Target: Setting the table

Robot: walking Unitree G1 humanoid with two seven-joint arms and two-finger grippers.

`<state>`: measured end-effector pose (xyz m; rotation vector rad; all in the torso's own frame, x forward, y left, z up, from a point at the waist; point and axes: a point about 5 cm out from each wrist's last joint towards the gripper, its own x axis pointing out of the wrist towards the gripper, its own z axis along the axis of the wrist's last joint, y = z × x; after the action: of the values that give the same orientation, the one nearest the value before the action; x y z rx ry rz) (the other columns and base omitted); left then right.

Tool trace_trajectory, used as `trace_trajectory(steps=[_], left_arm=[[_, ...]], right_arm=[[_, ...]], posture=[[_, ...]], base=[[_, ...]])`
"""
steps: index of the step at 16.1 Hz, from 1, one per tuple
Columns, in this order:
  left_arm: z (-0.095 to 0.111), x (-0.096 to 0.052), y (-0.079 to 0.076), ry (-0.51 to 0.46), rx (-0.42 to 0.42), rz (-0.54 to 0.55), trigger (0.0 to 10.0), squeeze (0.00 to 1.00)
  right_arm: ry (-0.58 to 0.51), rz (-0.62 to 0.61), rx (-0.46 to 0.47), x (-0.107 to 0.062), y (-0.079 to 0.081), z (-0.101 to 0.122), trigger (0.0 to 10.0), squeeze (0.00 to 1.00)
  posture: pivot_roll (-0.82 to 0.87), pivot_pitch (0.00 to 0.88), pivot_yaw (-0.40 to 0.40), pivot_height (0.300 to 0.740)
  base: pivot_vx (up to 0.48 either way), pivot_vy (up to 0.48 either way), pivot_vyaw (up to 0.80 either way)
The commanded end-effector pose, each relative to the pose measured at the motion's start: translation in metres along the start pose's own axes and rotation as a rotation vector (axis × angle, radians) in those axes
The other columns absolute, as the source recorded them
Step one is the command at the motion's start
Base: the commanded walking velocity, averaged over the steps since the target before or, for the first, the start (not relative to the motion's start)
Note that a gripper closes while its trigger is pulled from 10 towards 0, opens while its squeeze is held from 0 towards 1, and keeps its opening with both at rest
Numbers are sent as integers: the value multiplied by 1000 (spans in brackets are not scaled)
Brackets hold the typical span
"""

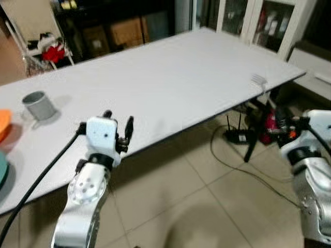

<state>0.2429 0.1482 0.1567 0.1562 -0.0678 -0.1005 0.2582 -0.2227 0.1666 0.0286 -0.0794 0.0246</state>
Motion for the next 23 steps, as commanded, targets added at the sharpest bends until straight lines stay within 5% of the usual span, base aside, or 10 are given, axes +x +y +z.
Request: trace_trajectory(steps=[1,10,19,23], left_arm=[[-4,-1,9,19,21,32,10000,0],[-6,-6,17,30,15,78,10000,0],[-7,-9,15,46,33,54,10000,0],[-9,-15,-11,72,-45,-196,10000,0]], right_arm=[[-9,90,33,8,16,3,10000,0],[39,276,-31,29,41,-3,10000,0],[188,327,118,37,48,-25,10000,0],[266,249,249,38,43,-36,10000,0]], posture=[[-177,0,75,740],[-133,6,45,740],[-119,15,45,740],[-119,18,47,740]], base=[[337,0,0],[325,0,444],[312,0,0],[0,0,0]])
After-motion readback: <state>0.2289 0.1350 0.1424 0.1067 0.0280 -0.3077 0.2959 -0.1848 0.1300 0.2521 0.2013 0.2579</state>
